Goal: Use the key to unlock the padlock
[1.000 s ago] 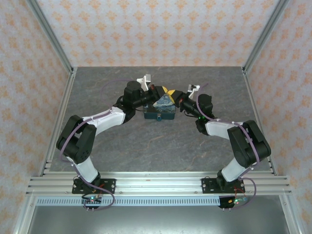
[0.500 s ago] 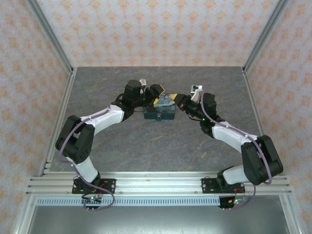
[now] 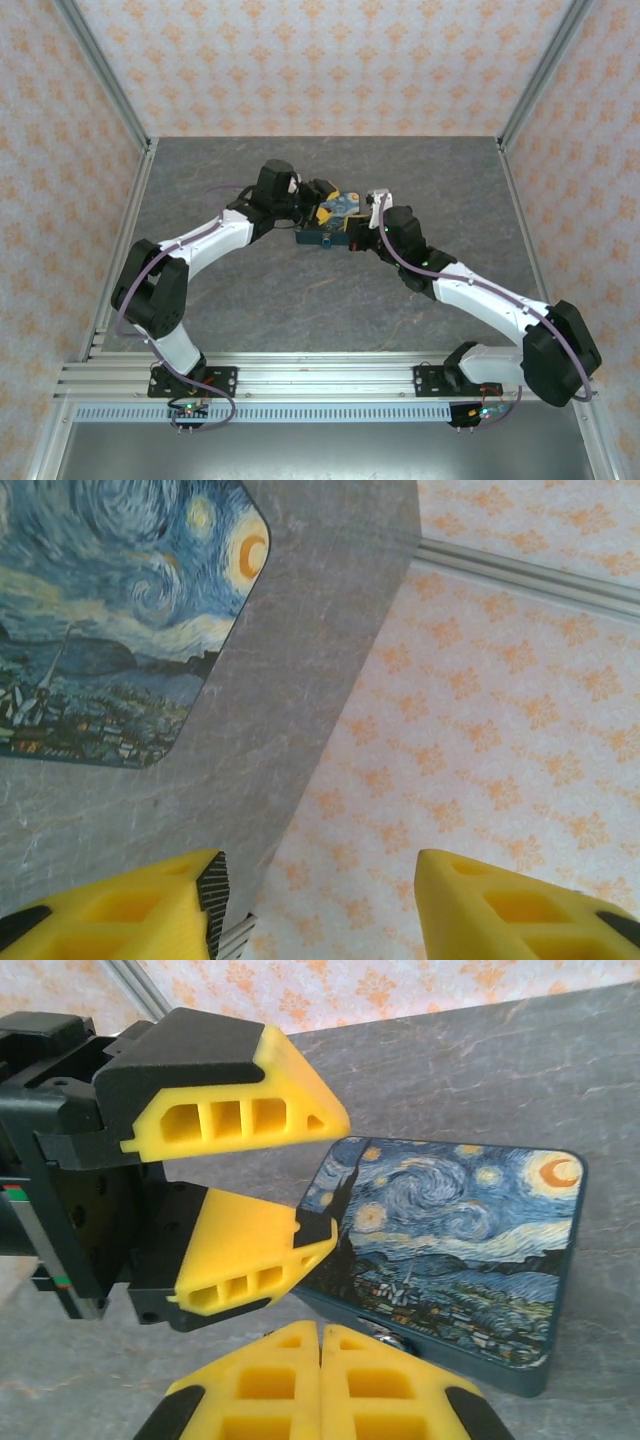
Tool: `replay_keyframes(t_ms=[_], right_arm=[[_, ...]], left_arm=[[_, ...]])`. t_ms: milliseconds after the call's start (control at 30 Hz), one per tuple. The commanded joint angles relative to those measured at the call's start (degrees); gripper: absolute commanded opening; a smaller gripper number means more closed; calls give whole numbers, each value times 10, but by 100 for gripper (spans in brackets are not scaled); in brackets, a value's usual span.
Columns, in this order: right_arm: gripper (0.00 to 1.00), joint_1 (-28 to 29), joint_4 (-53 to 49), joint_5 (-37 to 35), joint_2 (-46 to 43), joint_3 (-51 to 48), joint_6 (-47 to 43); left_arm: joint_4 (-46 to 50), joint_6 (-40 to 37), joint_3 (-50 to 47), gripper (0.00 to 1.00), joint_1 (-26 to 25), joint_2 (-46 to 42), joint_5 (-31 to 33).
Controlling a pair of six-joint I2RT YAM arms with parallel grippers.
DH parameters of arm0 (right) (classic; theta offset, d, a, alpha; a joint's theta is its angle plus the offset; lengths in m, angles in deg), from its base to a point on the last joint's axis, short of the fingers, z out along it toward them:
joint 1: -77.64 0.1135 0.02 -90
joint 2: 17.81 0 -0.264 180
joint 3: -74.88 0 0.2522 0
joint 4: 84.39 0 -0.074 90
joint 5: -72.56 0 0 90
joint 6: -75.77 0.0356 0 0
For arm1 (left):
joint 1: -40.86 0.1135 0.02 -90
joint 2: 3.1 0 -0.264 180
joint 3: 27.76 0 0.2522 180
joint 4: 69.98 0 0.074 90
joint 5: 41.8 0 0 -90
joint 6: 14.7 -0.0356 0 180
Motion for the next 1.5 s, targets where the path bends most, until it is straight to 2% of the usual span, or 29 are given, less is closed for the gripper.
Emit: replay_keyframes(t_ms=[0,167,400,600,833,1000,1467], right_arm=[[0,3,-20,-56,-2,29,-37],[0,1,-15,-54,13,37,18],[0,-25,17,-1,32,37,108],[0,-60,75,48,46,17,192],[0,-76,119,97,70,13,256],[0,-81,142,115,91,12,285],[0,-87,170,119,99,-1,308]], left_arm=[[23,10,15,47,-10,-23,-17],[26,-4,8,39,-16,-20,-10],[-9,1,-17,34,-20,-31,0],[-27,-3,-22,33,-21,-38,2],[-63,-15,-31,32,-22,-35,13],[-118,0,-45,30,-23,-33,22],[-125,0,-50,12,-24,-29,30]])
